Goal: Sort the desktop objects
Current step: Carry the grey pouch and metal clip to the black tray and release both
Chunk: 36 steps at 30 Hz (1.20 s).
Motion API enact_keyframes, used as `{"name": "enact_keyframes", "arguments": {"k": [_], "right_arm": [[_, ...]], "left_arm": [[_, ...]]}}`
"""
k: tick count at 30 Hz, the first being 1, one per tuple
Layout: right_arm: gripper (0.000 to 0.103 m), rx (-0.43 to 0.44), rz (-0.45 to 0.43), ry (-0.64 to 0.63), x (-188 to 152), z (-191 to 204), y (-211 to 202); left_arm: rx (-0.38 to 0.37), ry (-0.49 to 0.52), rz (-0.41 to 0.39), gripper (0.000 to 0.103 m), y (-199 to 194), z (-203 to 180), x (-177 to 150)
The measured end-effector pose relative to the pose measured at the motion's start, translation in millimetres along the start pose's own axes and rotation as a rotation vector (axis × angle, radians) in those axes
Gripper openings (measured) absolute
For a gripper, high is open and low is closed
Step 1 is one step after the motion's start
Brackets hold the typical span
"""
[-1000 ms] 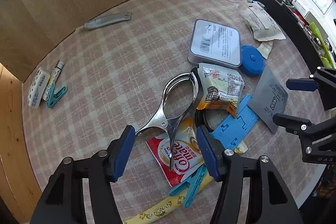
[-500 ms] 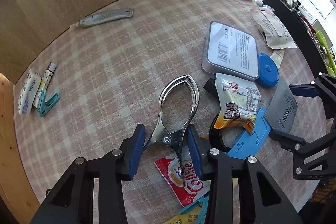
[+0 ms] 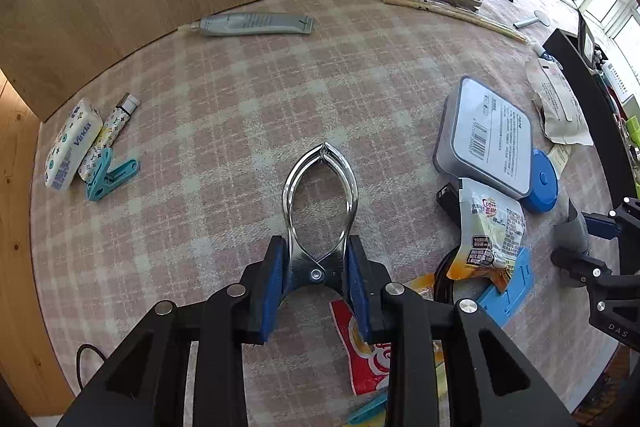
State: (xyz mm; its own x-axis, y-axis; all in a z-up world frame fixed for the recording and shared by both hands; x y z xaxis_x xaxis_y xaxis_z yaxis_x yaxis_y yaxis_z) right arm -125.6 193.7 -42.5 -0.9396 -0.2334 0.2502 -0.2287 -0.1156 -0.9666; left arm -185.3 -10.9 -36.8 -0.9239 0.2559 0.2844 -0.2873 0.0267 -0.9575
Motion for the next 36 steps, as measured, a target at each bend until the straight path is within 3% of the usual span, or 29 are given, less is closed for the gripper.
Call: {"name": "enact_keyframes", "arguments": {"k": [11, 19, 26, 36], "right_arm": [[0.032, 0.027, -0.048, 0.075, -0.1, -25.8, -28.4], [0.032, -0.007, -0.111, 0.141, -6.4, -46.9, -50.7], [0.032, -0.032, -0.156, 0.239, -27.7, -85.6, -69.8], [0.032, -0.128, -0.195, 0.376, -86.6, -189.2, -121.7]], "left_arm": [[0.016, -0.066, -0.039, 0.028, -32.0, 17.6, 2.1], [-0.004, -0.051, -0.078, 0.028, -56.0, 2.7, 12.6], [-0.063, 0.034, -0.117, 0.029, -70.1, -71.4, 31.5], [-0.154, 0.192, -0.153, 0.029, -83.2, -211.2, 62.3]]}}
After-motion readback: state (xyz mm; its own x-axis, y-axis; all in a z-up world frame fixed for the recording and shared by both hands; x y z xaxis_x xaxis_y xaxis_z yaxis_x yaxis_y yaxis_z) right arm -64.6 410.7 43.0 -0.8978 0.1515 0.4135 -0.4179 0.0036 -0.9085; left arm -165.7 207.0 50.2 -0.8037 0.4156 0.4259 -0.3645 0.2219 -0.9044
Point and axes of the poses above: each gripper's, at about its wrist camera, not at the fingertips, and y roughly the way its jaws point, z to its left, x to its top, the point moved 2 cm from there along y, roughly the way its jaws point, and after that the axes turned 1 degree about x, right-handed, at the moved point
